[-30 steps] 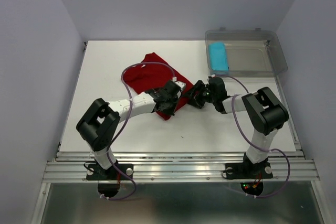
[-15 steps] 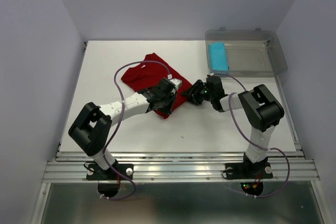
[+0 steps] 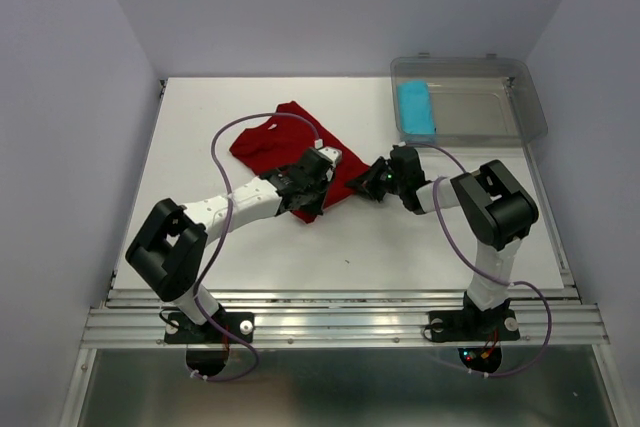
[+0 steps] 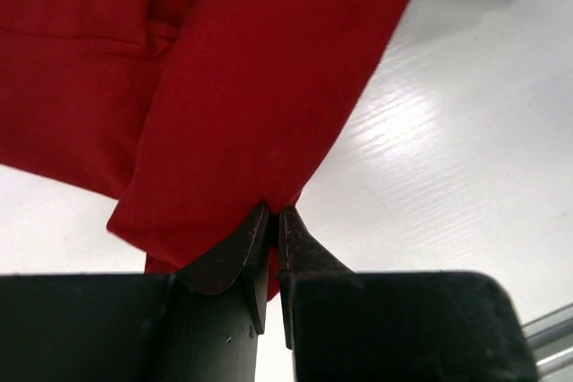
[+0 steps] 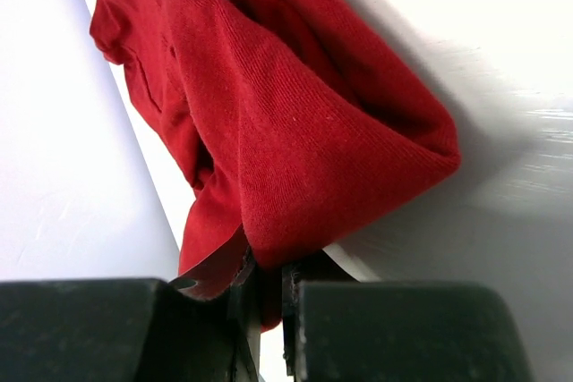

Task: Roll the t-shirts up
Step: Roll the T-shirt to the center of the board.

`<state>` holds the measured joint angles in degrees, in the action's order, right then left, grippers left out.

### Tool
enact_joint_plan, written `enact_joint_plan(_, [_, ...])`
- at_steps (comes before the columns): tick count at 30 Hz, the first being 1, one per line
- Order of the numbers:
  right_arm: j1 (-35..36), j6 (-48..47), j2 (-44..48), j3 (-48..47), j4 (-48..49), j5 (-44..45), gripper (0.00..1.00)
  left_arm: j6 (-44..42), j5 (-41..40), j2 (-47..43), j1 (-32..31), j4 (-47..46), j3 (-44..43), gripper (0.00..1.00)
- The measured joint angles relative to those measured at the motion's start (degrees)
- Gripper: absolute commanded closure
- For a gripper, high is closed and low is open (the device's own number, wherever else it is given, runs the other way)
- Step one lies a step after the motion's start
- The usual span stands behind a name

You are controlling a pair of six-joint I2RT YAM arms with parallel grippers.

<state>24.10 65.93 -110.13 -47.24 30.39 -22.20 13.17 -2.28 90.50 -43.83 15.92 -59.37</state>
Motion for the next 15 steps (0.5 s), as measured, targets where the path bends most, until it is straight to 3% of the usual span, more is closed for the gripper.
enact_joint_plan(15, [0.09, -0.13, 0.26, 0.00, -0.39, -0.09, 0.99, 0.81, -11.65, -3.23, -4.07, -0.63, 1.49, 0.77])
